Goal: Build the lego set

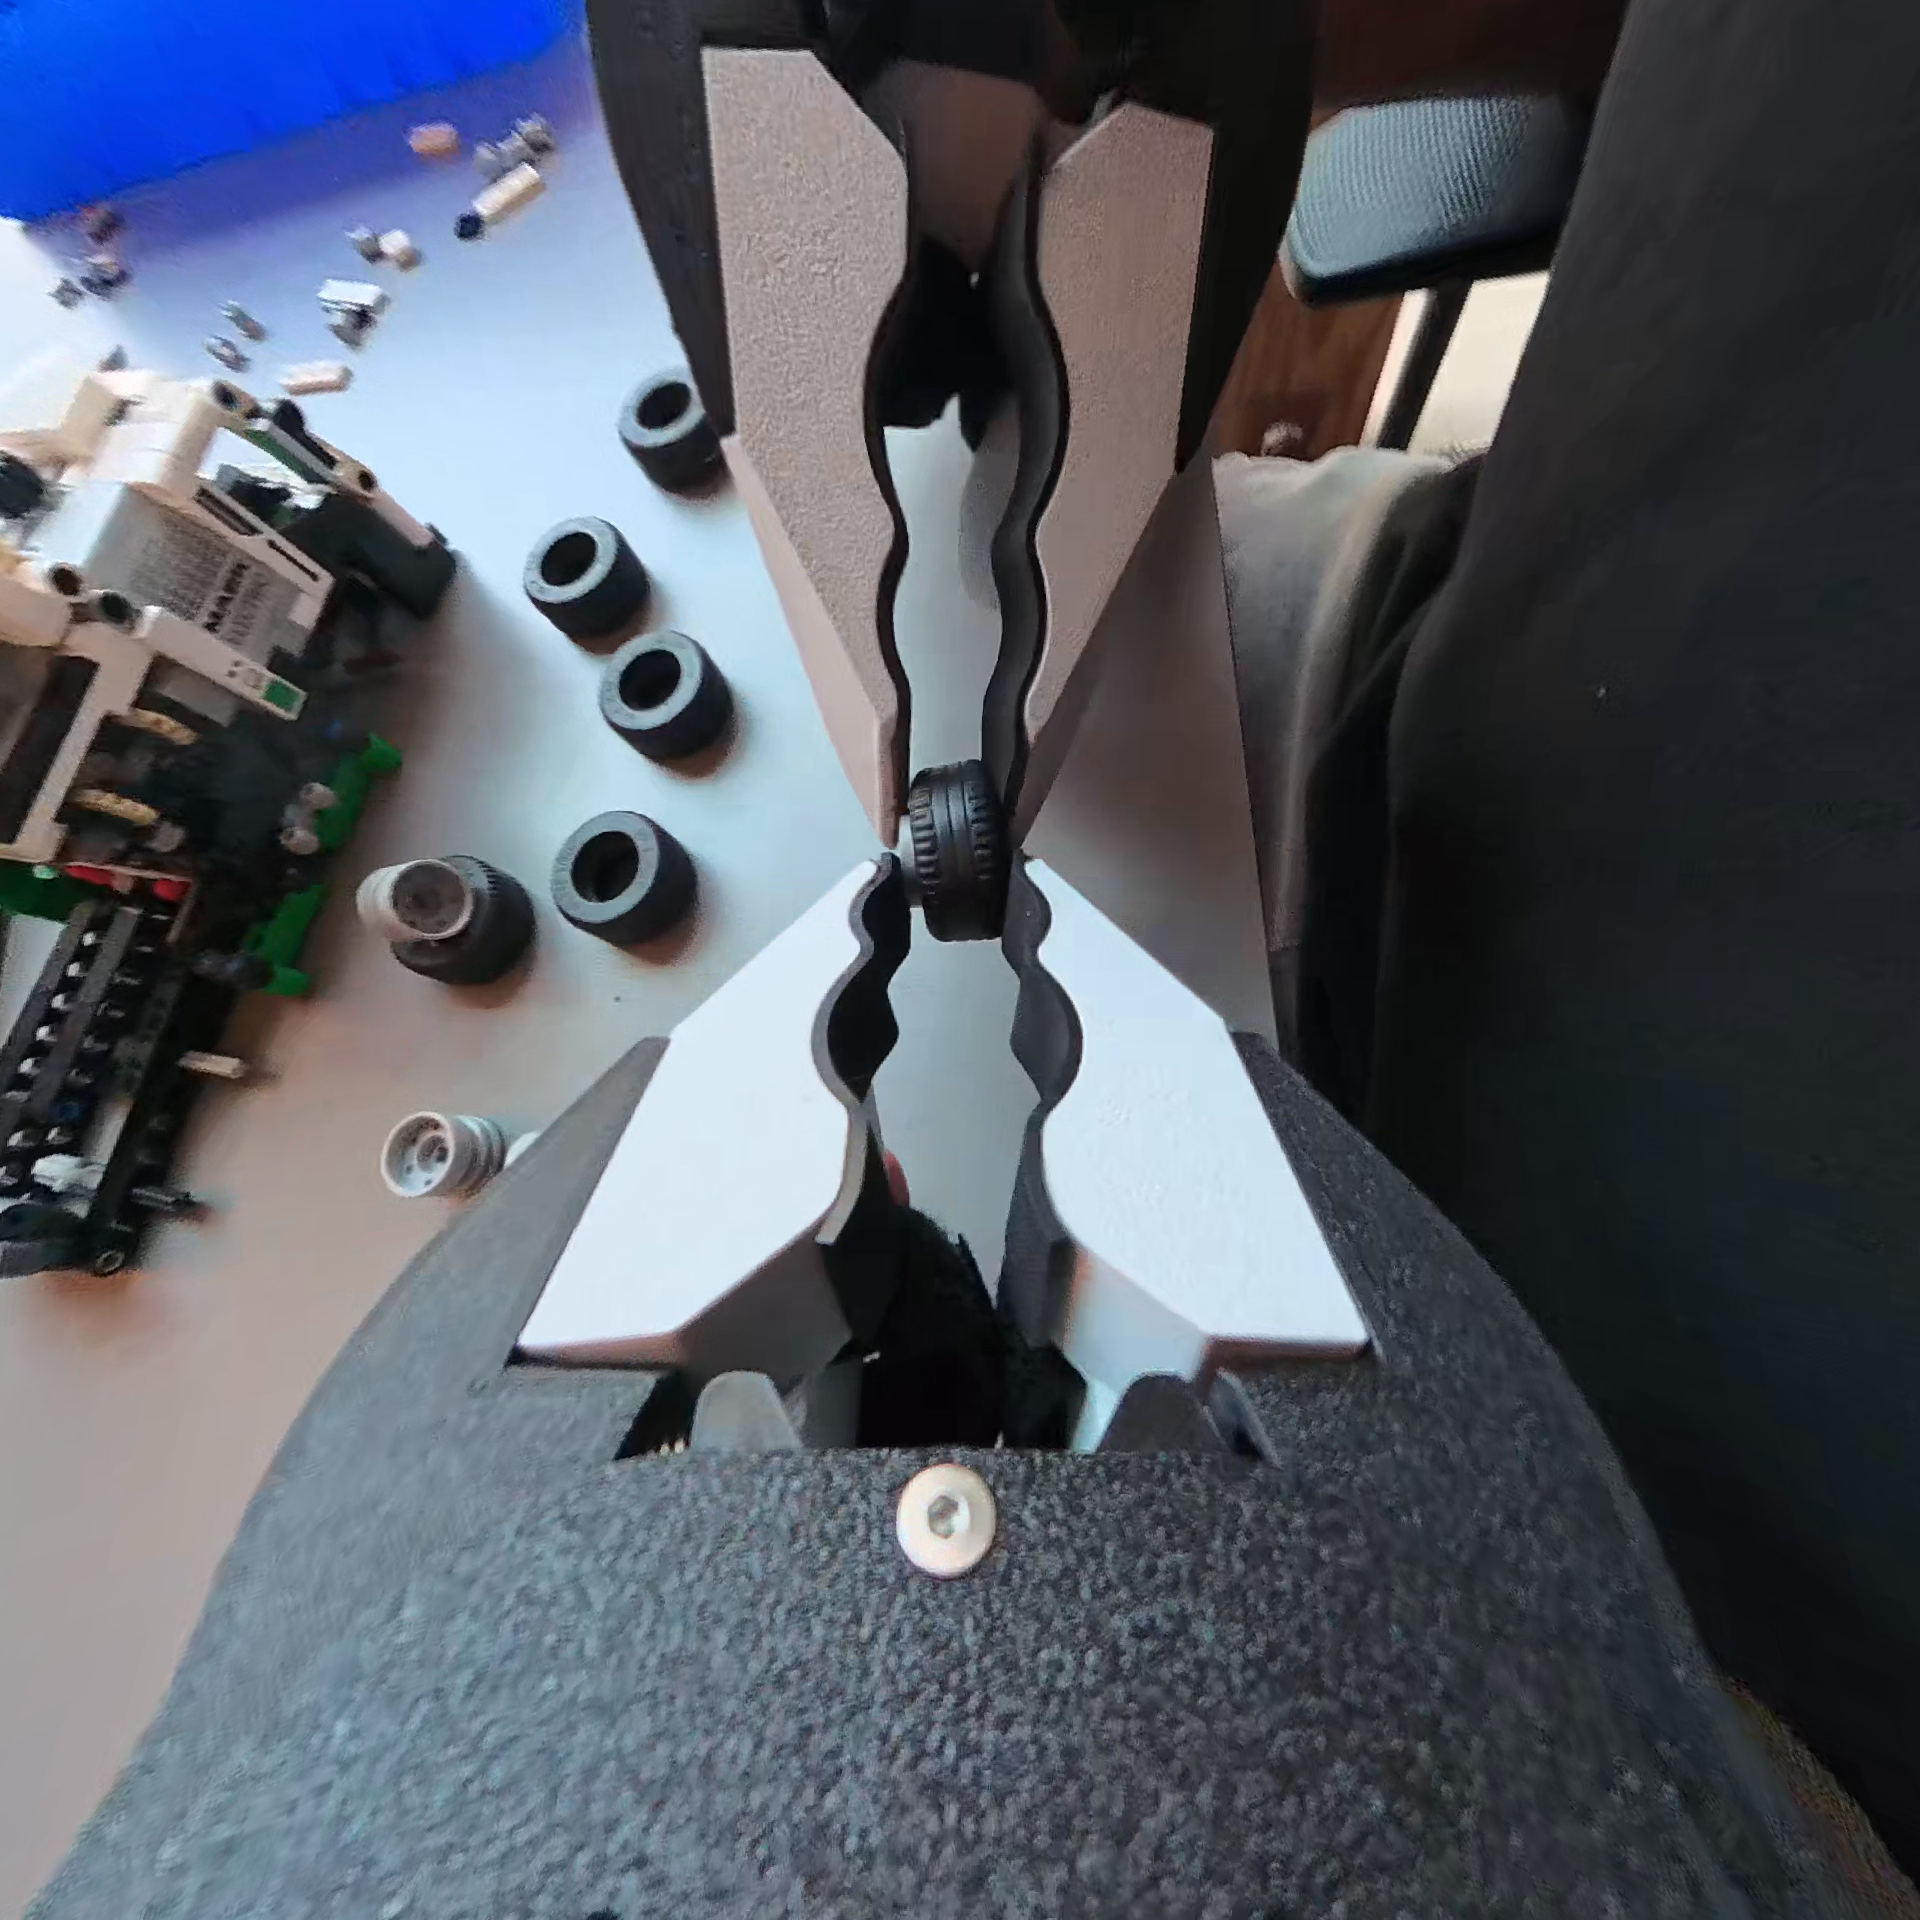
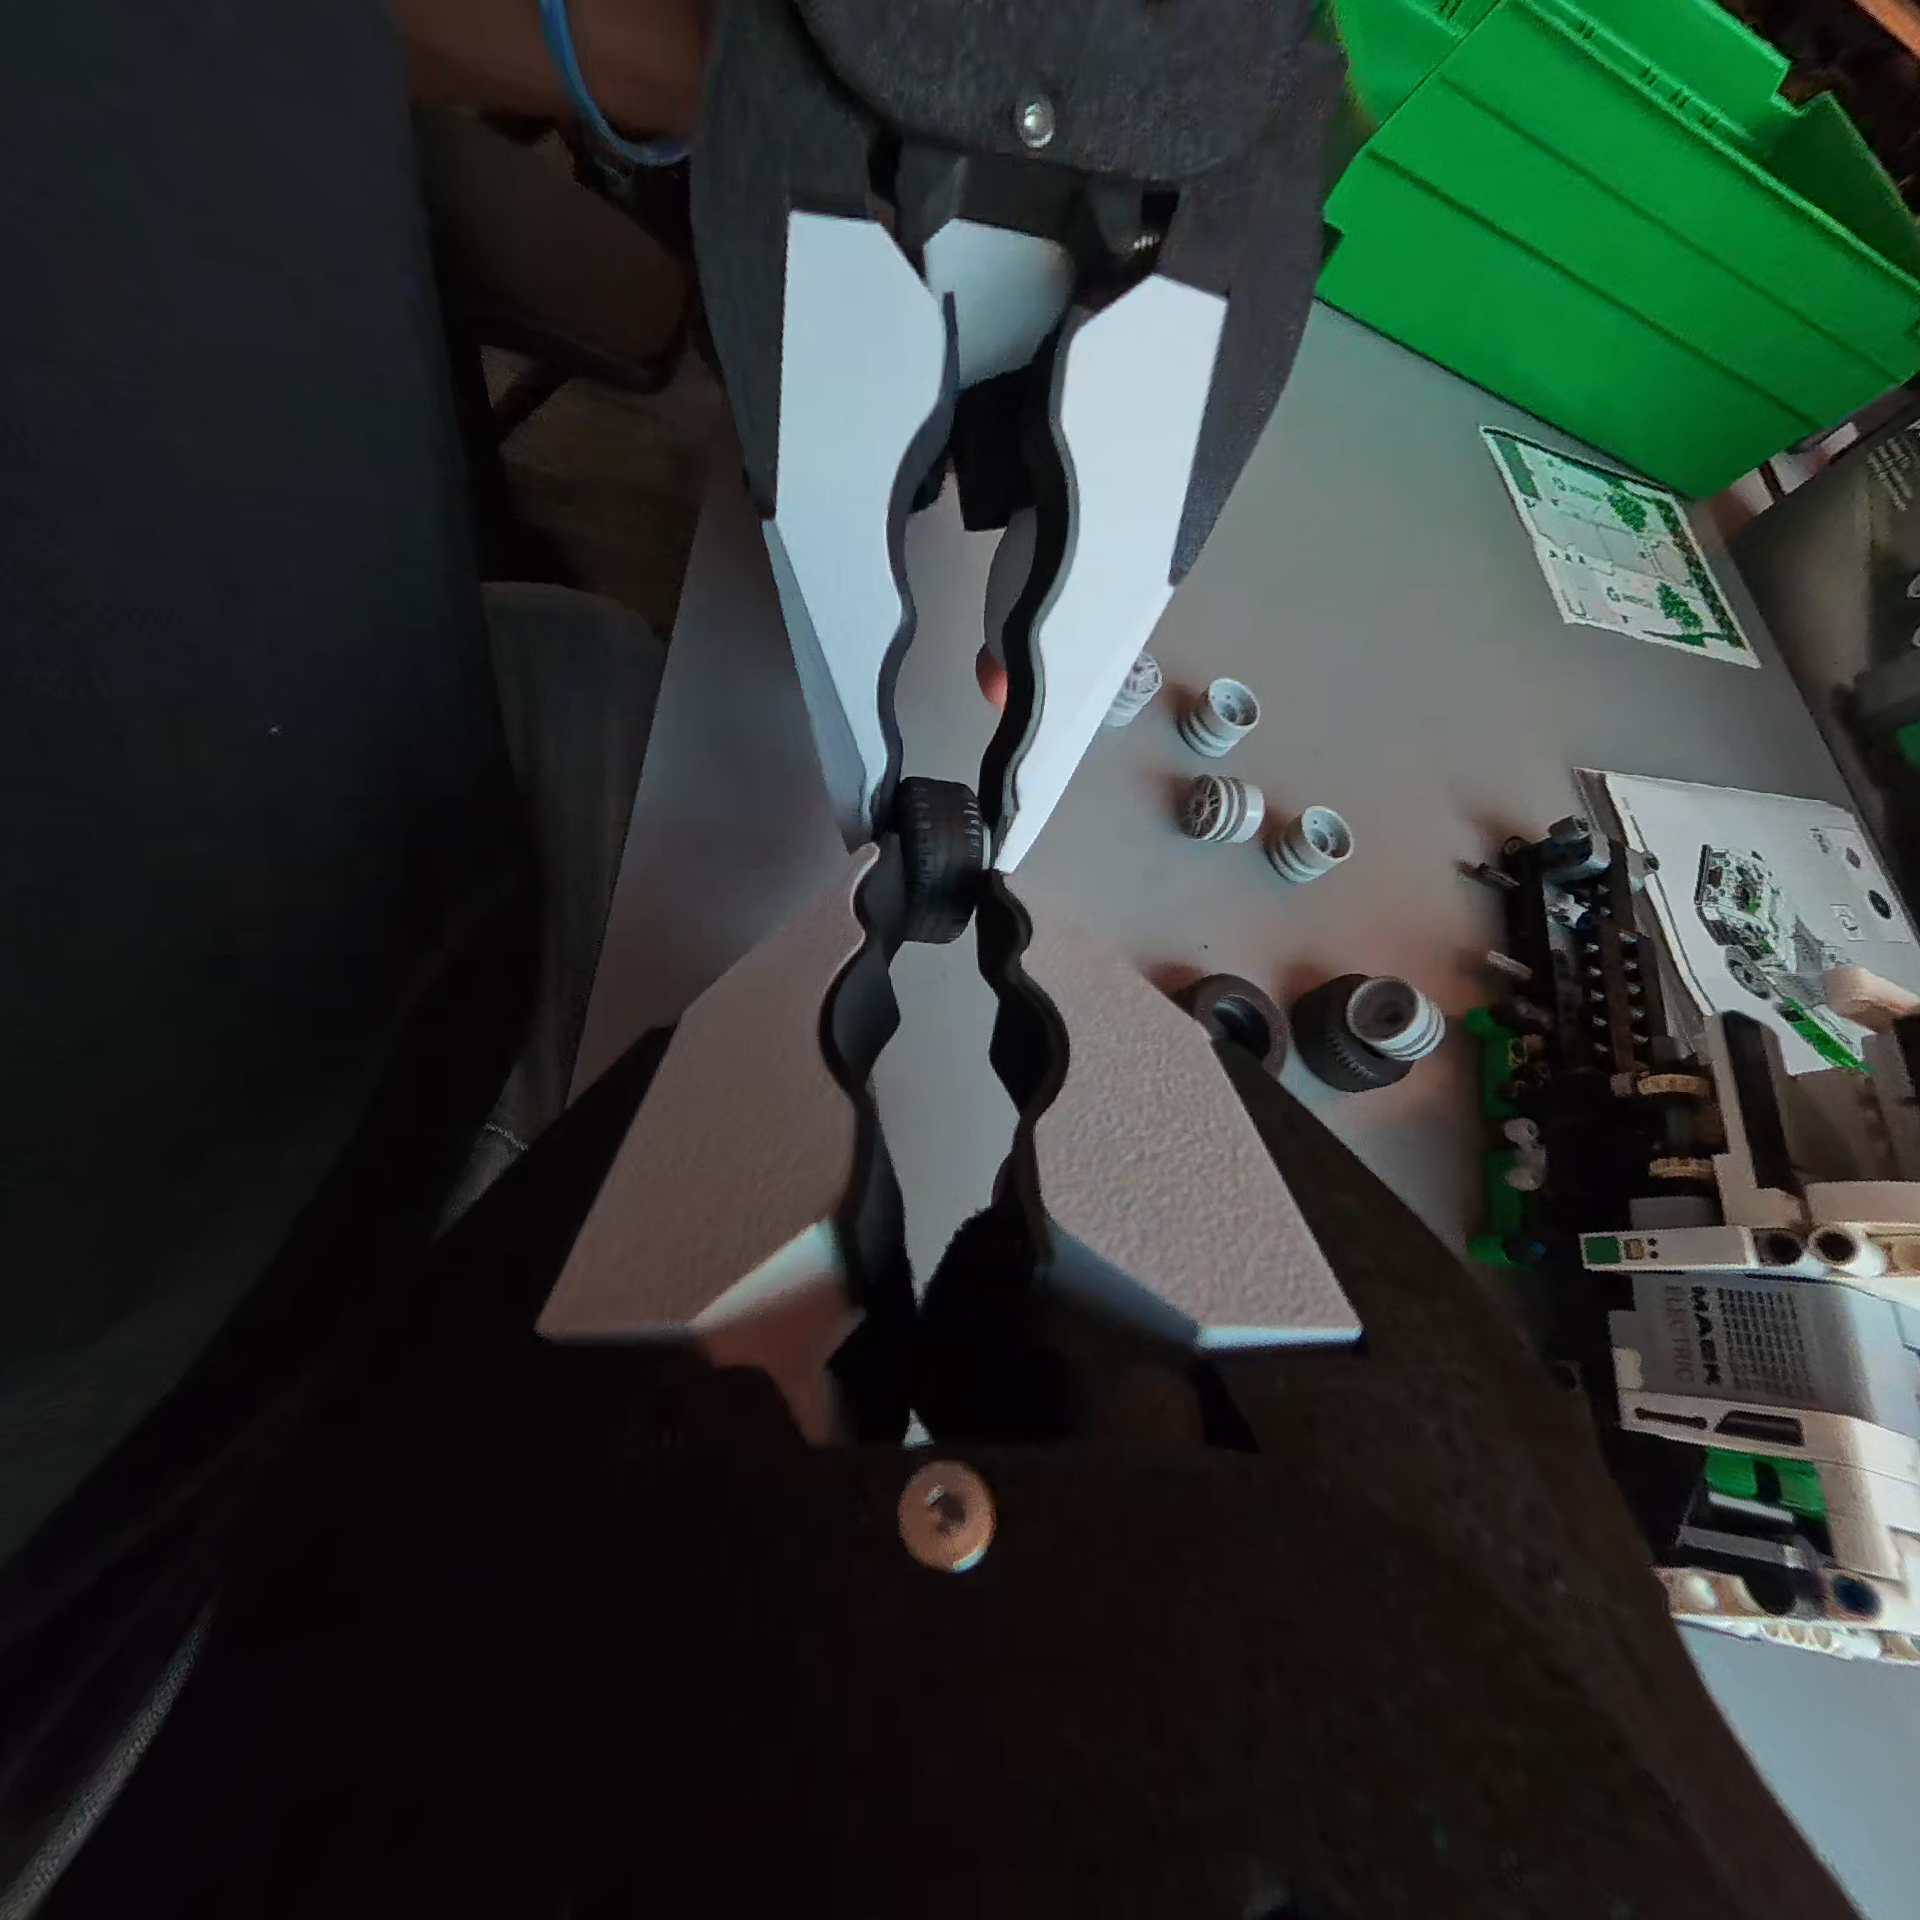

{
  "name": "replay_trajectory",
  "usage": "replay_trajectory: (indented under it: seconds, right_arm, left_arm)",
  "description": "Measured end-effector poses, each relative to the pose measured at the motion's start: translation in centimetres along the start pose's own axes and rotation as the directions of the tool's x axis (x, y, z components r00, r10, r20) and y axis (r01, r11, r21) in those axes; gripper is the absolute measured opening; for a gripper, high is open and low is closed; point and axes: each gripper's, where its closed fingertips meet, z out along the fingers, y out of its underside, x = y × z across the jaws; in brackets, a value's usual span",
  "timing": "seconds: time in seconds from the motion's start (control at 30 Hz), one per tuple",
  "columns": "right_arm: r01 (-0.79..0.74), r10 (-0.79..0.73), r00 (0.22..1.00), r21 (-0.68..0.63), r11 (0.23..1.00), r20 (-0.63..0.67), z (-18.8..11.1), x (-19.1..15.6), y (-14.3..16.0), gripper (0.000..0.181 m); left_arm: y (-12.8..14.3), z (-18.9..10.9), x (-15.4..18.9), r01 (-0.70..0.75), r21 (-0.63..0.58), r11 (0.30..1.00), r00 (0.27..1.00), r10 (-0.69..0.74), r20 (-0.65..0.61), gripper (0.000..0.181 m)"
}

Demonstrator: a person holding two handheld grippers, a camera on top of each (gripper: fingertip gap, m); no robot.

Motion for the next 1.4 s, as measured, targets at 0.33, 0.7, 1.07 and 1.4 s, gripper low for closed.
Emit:
replay_trajectory:
  seconds: [0.33,0.7,1.07,1.4]
  right_arm:
    - [-0.483,0.481,0.875,0.146,0.863,0.052,-2.3,3.4,-0.4,0.031]
    - [-0.99,0.728,0.141,0.077,0.121,0.671,-2.5,3.2,-4.4,0.03]
    - [-0.928,0.765,0.37,0.243,0.281,0.528,-3.3,3.4,-4.0,0.015]
    - [-0.679,0.507,0.731,0.424,0.599,0.456,-5.2,1.3,-6.4,0.015]
  left_arm:
    - [-1.2,-1.9,-4.1,-0.317,-0.035,0.948,0.838,0.297,0.458,0.017]
    - [-4.5,-4.9,-4.2,-0.643,-0.464,0.609,0.129,0.683,0.719,0.016]
    - [-3.3,-5.2,-3.8,-0.513,-0.258,0.819,0.412,0.498,0.763,0.038]
    - [-6.0,-5.7,-1.1,0.397,0.551,0.734,0.907,-0.406,-0.112,0.037]
